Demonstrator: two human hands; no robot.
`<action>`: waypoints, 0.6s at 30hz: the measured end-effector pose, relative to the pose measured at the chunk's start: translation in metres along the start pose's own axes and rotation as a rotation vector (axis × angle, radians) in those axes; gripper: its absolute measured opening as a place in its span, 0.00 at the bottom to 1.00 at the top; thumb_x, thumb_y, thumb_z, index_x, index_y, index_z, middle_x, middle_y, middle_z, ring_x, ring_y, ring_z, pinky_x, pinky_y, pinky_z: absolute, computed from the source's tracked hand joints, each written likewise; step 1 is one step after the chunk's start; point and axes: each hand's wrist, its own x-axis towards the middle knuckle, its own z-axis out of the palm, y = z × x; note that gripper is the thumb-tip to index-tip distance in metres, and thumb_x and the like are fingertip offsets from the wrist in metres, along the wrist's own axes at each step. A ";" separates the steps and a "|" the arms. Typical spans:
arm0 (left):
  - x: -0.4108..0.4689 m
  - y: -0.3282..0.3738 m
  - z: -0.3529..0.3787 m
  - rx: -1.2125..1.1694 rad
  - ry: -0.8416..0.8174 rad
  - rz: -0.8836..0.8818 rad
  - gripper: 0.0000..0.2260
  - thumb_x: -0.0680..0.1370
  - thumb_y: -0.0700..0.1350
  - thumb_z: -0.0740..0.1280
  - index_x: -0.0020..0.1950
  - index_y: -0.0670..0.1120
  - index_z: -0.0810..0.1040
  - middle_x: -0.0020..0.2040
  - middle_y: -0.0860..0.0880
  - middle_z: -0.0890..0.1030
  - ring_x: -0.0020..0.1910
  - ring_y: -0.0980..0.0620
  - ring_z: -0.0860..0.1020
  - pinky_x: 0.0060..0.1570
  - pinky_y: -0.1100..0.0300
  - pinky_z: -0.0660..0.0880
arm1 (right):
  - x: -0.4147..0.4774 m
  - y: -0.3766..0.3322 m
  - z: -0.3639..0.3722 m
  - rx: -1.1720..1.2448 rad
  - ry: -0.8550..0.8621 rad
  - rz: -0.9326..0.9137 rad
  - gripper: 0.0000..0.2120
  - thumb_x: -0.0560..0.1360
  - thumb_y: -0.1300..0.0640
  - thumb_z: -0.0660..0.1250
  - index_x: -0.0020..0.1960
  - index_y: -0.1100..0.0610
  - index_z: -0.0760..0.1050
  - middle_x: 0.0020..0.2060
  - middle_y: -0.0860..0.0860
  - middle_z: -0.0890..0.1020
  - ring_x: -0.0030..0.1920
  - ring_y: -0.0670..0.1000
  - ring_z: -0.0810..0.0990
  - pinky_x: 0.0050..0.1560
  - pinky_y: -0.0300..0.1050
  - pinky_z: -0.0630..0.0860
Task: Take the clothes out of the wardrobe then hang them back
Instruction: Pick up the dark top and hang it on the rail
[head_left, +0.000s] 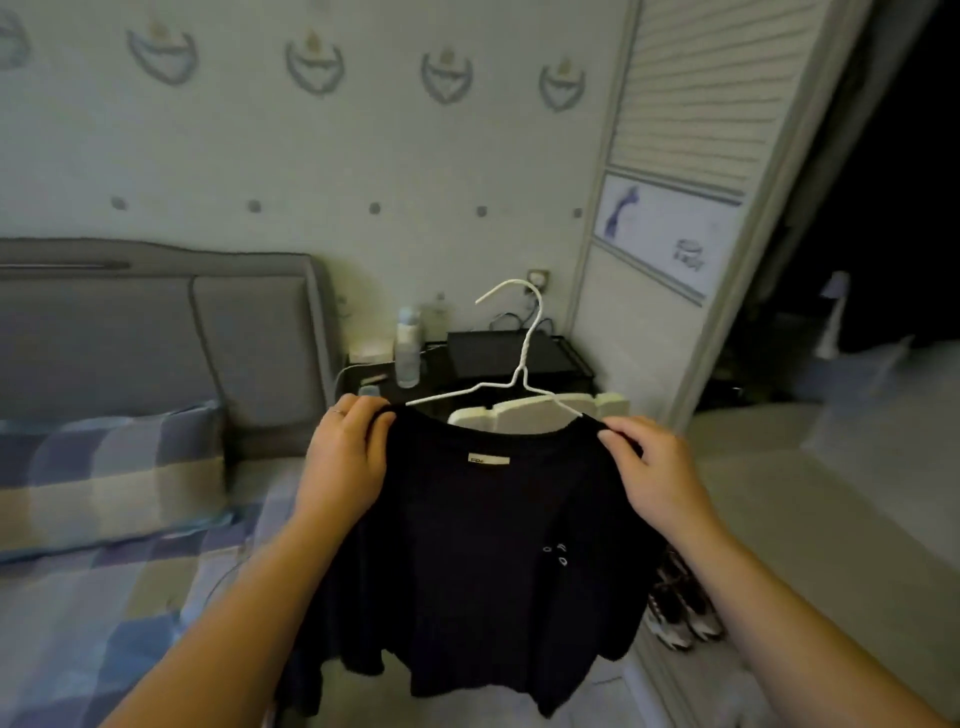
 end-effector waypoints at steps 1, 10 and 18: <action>0.019 0.005 0.017 -0.025 -0.012 0.033 0.08 0.81 0.42 0.64 0.57 0.42 0.79 0.51 0.47 0.78 0.51 0.47 0.76 0.51 0.58 0.69 | 0.009 0.008 -0.010 -0.031 0.042 0.018 0.08 0.79 0.58 0.67 0.55 0.57 0.82 0.46 0.45 0.81 0.48 0.43 0.78 0.49 0.25 0.68; 0.196 0.075 0.166 -0.313 -0.144 0.280 0.08 0.83 0.43 0.61 0.55 0.42 0.78 0.49 0.45 0.76 0.49 0.46 0.74 0.48 0.57 0.66 | 0.094 0.053 -0.101 -0.312 0.355 0.166 0.08 0.78 0.59 0.67 0.55 0.57 0.82 0.44 0.48 0.81 0.47 0.48 0.80 0.48 0.30 0.70; 0.316 0.182 0.267 -0.536 -0.211 0.518 0.07 0.82 0.43 0.62 0.54 0.42 0.78 0.47 0.44 0.77 0.47 0.43 0.75 0.48 0.50 0.71 | 0.142 0.049 -0.187 -0.656 0.517 0.251 0.08 0.78 0.57 0.67 0.54 0.57 0.82 0.44 0.47 0.81 0.46 0.48 0.79 0.49 0.41 0.73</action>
